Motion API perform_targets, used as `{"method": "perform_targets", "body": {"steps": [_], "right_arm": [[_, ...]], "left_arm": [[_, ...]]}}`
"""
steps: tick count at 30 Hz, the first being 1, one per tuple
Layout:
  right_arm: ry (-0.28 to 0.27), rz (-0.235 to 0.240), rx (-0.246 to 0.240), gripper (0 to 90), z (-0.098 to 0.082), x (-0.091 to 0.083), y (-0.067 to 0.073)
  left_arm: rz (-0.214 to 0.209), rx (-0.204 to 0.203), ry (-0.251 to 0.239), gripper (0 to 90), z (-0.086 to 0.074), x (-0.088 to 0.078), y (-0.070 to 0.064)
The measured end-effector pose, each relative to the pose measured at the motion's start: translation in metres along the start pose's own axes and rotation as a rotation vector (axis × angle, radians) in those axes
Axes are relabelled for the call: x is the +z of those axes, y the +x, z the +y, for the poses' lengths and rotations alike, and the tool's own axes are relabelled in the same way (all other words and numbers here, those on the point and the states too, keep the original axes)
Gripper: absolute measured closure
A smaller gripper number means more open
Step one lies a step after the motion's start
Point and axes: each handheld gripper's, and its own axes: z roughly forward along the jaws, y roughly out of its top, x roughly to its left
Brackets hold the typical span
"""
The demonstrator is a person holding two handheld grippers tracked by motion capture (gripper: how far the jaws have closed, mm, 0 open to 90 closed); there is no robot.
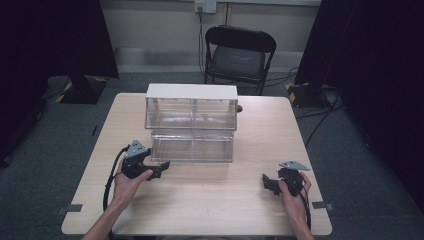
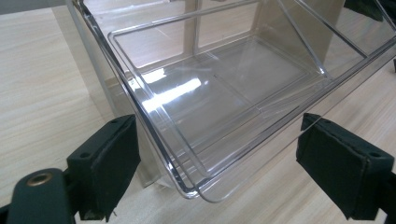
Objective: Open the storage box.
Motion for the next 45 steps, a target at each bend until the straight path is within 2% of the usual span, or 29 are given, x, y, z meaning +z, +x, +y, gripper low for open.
{"method": "perform_targets", "body": {"steps": [5,11,13,18,20,21,28,45], "right_arm": [[0.0,0.0,0.0,11.0,0.0,0.0,0.0],[0.0,0.0,0.0,11.0,0.0,0.0,0.0],[0.0,0.0,0.0,11.0,0.0,0.0,0.0],[0.0,0.0,0.0,11.0,0.0,0.0,0.0],[0.0,0.0,0.0,11.0,0.0,0.0,0.0],[0.0,0.0,0.0,11.0,0.0,0.0,0.0],[0.0,0.0,0.0,10.9,0.0,0.0,0.0],[0.004,0.001,0.001,9.7,0.001,0.001,0.0]], "left_arm": [[-0.005,-0.01,-0.004,12.6,0.0,0.0,0.0],[-0.004,0.002,-0.007,12.5,0.001,-0.001,0.0],[-0.004,-0.013,-0.013,12.5,0.002,-0.002,-0.001],[-0.005,-0.015,-0.017,12.4,0.003,-0.003,-0.001],[-0.003,-0.005,-0.02,12.8,0.003,-0.004,0.0],[-0.008,-0.018,-0.023,12.8,0.004,-0.004,-0.001],[-0.012,-0.011,-0.01,12.7,0.007,-0.005,0.001],[-0.021,-0.027,0.002,12.5,0.011,-0.004,0.003]]}}
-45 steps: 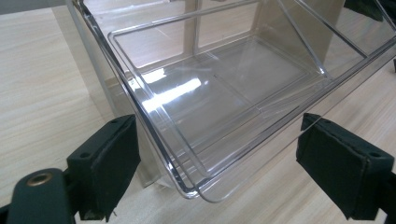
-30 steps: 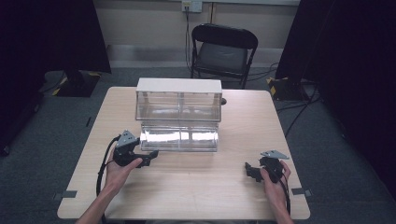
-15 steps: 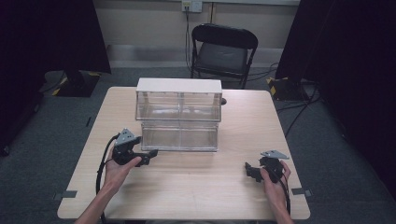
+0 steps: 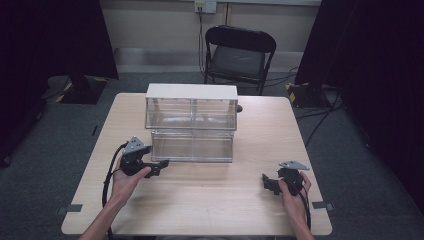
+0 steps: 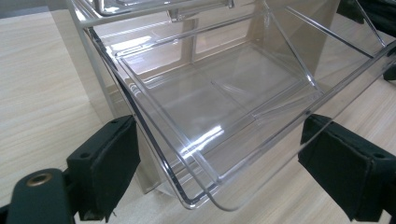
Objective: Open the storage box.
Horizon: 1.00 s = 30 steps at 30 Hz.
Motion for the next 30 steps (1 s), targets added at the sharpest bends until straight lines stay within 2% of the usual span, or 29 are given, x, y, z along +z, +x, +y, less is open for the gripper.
{"method": "perform_targets", "body": {"steps": [7,9,10,14,30], "right_arm": [[0.0,0.0,-0.003,9.4,0.0002,0.0004,-0.0001],[0.0,0.0,-0.003,9.4,0.0002,0.0004,-0.0001],[0.0,0.0,-0.003,9.4,0.0002,0.0005,-0.0001],[0.001,0.0,-0.001,9.4,0.0003,0.0004,0.0],[0.001,0.0,-0.002,9.0,0.0004,0.0007,0.0]], "left_arm": [[0.001,0.004,0.002,12.7,0.0001,-0.0007,0.0007],[0.013,0.015,-0.013,11.9,0.0007,-0.0024,0.0],[0.008,0.003,-0.024,12.5,0.0015,-0.0037,-0.0009],[0.008,0.004,-0.052,15.0,0.0051,-0.0063,-0.0011],[0.029,0.008,-0.047,15.3,0.0053,-0.0045,-0.001]]}}
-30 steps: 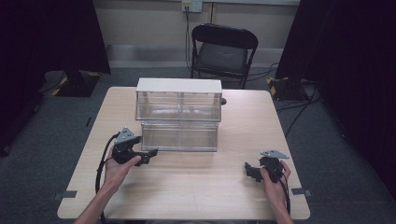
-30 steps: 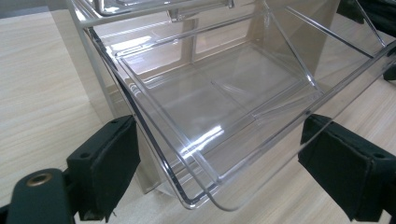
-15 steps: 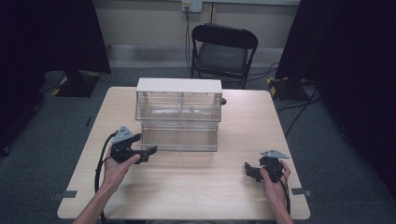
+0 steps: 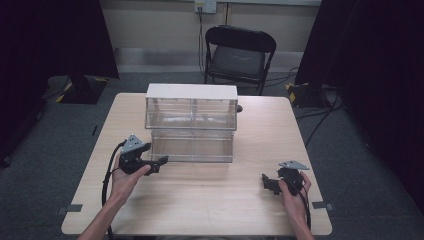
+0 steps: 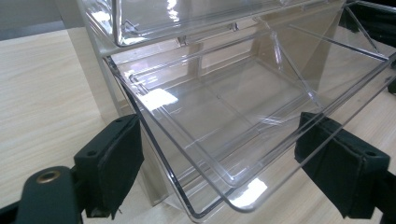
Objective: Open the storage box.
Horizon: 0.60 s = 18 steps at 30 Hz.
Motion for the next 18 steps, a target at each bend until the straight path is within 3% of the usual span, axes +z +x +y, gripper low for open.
{"method": "perform_targets", "body": {"steps": [9,18], "right_arm": [[0.0,0.0,0.0,9.0,0.0,0.0,0.0],[0.0,0.0,0.0,9.0,0.0,0.0,0.0]], "left_arm": [[0.003,-0.011,-0.022,15.3,0.0053,0.0006,0.0014],[0.008,-0.023,-0.007,15.2,0.0089,-0.0009,0.0023]]}}
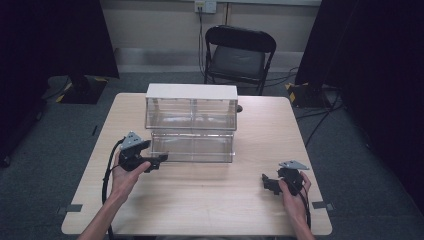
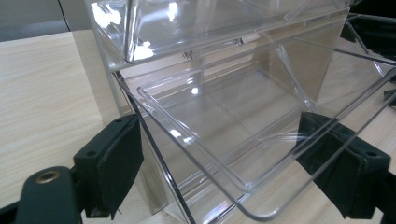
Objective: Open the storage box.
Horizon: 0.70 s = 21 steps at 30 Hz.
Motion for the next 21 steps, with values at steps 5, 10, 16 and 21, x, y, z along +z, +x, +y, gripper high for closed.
{"method": "perform_targets", "body": {"steps": [5,10,16,21], "right_arm": [[0.0,0.0,0.0,9.0,0.0,0.0,0.0],[0.0,0.0,0.0,9.0,0.0,0.0,0.0],[0.0,0.0,0.0,9.0,0.0,0.0,0.0],[0.0,0.0,0.0,9.0,0.0,0.0,0.0]], "left_arm": [[0.005,0.002,-0.004,15.2,0.0018,0.0001,0.002],[0.011,0.0,-0.003,15.3,0.0012,0.0018,0.0039],[-0.003,-0.022,-0.01,15.5,0.0044,0.0021,0.0039],[0.005,-0.006,-0.013,15.4,0.006,0.0027,0.0021]]}}
